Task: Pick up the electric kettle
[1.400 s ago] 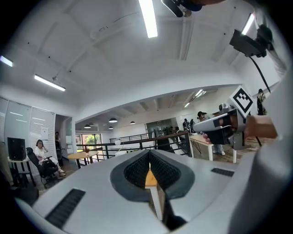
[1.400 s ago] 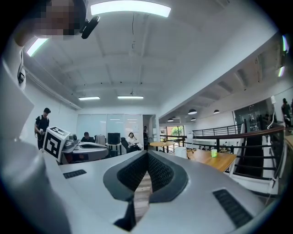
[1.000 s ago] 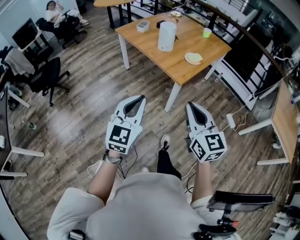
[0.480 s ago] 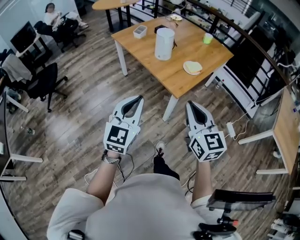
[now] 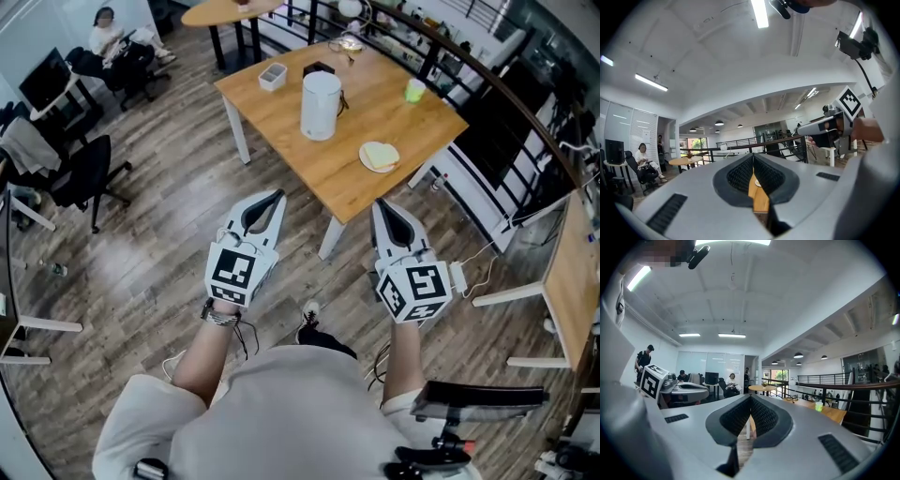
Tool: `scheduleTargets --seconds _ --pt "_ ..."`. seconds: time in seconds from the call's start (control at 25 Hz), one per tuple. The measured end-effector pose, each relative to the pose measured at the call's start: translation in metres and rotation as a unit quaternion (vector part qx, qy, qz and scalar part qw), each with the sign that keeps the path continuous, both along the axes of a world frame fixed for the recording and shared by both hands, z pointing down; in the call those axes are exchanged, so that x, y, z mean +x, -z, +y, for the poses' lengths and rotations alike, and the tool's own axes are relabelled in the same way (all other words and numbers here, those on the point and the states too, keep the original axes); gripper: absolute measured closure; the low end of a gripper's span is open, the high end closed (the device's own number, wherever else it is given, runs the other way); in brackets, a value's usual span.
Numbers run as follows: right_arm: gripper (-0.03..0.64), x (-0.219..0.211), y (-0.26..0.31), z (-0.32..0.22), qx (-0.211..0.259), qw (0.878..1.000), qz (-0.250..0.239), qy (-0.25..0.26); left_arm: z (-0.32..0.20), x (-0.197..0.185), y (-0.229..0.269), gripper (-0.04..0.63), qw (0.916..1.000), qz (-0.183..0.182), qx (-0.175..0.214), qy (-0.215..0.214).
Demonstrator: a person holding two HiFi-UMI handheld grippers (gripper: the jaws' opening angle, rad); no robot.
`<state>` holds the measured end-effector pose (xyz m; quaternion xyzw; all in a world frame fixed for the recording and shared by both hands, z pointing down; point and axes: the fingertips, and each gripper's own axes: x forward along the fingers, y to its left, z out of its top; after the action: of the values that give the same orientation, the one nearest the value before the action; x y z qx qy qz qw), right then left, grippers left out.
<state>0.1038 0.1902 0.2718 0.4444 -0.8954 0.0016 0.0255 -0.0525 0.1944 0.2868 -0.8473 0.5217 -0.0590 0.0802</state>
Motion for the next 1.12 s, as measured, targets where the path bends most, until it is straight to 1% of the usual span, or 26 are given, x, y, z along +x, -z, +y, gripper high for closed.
scheduleTargets --seconds 0.16,0.28,0.44,0.68,0.8,0.84,0.88,0.92,1.0,1.12 --pt "0.606 0.010 0.003 -0.031 -0.004 1.000 0.001 0.001 -0.032 0.009 0.004 0.586 1.0000 0.002 0.000 0.001" --pt "0.606 0.019 0.003 -0.056 -0.008 1.000 -0.002 0.003 -0.058 0.018 0.006 0.586 0.9999 0.012 -0.001 -0.002" --pt "0.606 0.026 -0.003 -0.083 -0.013 1.000 0.001 0.013 -0.092 0.029 0.001 0.586 0.9994 0.024 -0.008 -0.022" --pt "0.606 0.025 -0.011 -0.116 -0.022 0.999 0.006 0.028 -0.139 0.031 -0.005 0.584 0.9985 0.037 -0.019 -0.036" --pt "0.606 0.026 -0.013 -0.131 -0.029 0.999 0.003 0.026 -0.157 0.032 -0.009 0.583 0.9968 0.053 -0.027 -0.053" --pt "0.605 0.027 -0.014 -0.135 -0.031 0.999 0.002 0.024 -0.163 0.033 -0.010 0.575 0.9959 0.057 -0.029 -0.064" --pt "0.605 0.027 -0.016 -0.140 -0.034 0.999 0.001 0.022 -0.168 0.035 -0.011 0.550 0.9950 0.058 -0.031 -0.075" --pt "0.605 0.027 -0.018 -0.145 -0.036 0.999 0.001 0.020 -0.174 0.035 -0.012 0.509 0.9945 0.056 -0.031 -0.083" --pt "0.606 0.024 -0.025 -0.154 -0.043 0.999 0.003 0.017 -0.185 0.034 -0.016 0.499 0.9942 0.048 -0.032 -0.091" --pt "0.606 0.021 -0.035 -0.171 -0.052 0.999 0.006 0.012 -0.202 0.033 -0.026 0.497 0.9926 0.050 -0.039 -0.104"
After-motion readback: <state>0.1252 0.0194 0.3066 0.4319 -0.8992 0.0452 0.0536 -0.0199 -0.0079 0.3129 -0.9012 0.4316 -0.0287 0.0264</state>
